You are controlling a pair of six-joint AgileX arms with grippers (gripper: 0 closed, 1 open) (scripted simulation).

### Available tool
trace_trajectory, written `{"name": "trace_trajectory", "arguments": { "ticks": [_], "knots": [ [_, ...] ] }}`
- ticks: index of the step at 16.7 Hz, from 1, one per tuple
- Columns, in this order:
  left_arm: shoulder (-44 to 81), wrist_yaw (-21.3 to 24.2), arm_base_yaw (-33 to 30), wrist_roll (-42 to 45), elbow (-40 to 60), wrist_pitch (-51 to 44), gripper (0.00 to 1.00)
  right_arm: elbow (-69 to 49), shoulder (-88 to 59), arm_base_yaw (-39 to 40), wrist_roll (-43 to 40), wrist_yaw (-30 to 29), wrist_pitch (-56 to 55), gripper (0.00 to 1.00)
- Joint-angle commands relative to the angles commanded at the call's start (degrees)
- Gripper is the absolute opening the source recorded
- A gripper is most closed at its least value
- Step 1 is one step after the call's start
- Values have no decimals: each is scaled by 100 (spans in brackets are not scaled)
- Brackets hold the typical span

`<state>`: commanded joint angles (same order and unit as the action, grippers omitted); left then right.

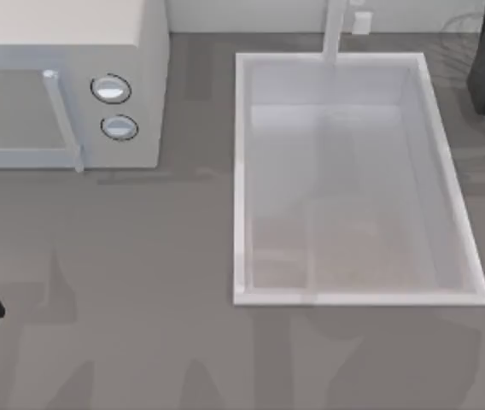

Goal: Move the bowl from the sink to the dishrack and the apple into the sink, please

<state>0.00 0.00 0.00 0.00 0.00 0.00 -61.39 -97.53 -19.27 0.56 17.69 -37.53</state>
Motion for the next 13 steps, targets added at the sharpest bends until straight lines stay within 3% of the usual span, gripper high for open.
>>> {"name": "trace_trajectory", "arguments": {
  "ticks": [4,9,13],
  "knots": [
    [0,0,0,0,0,0,100,481,-495,153,31,-162,-884,0],
    [0,0,0,0,0,0,100,532,-543,169,37,-181,-963,0],
    [0,0,0,0,0,0,100,532,-543,169,37,-181,-963,30]
  ]
}}
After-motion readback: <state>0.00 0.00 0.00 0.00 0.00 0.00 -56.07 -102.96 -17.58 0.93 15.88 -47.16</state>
